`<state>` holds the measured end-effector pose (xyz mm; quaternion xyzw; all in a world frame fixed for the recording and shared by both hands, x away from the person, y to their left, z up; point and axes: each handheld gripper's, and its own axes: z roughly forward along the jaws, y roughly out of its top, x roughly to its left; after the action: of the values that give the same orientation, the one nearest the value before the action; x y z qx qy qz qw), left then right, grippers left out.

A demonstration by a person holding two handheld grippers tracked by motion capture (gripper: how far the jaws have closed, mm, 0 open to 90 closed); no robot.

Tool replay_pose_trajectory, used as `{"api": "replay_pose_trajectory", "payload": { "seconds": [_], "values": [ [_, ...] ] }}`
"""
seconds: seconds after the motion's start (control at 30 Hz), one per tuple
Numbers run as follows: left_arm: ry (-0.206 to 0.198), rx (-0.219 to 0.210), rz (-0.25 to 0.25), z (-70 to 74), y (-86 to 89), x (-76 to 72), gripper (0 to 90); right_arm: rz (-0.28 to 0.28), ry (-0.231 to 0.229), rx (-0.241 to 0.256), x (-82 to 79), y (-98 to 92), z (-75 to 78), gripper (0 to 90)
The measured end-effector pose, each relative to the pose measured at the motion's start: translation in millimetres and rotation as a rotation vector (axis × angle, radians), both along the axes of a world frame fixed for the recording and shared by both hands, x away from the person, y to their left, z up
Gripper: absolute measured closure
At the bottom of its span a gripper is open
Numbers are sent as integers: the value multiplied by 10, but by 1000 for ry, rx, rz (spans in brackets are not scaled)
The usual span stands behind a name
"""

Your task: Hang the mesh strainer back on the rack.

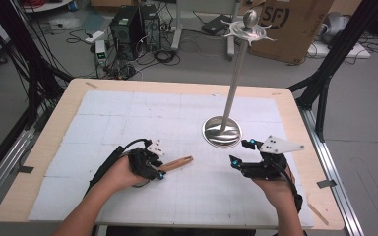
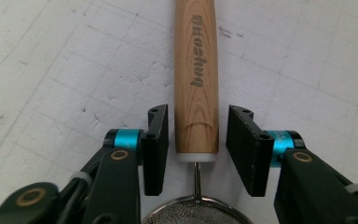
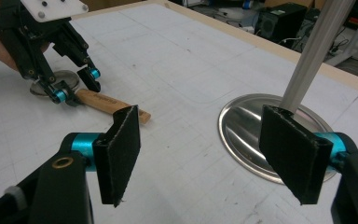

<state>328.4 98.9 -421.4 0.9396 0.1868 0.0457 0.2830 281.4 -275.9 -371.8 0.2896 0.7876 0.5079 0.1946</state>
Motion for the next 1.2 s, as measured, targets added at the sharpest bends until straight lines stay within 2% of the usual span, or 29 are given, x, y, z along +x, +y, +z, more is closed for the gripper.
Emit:
{"api": "replay_pose_trajectory", "payload": {
  "seconds": [0.13,0.23,0.4,0.5,0.77,0.83,0.93,1.07,1.2],
  "values": [
    [-6,11,0,9,-7,-4,672,3,0,-1,0,8,1,291],
    [-10,22,6,17,-14,-15,675,3,0,-1,2,8,-3,291],
    [18,34,53,32,5,-21,676,-3,7,1,1,-3,-13,292],
    [33,34,61,33,7,-12,674,-3,12,-1,14,-9,-32,292],
    [67,73,39,50,-37,31,649,-1,8,-5,7,6,-17,293],
    [81,104,21,62,-86,35,596,-2,10,-5,6,8,-19,294],
    [95,151,15,81,-147,59,585,-1,11,-8,10,16,-26,295],
    [117,171,10,88,-175,96,591,1,16,-15,10,41,-34,295],
    [106,175,9,88,-179,85,601,3,17,-20,13,53,-37,295]
  ]
}}
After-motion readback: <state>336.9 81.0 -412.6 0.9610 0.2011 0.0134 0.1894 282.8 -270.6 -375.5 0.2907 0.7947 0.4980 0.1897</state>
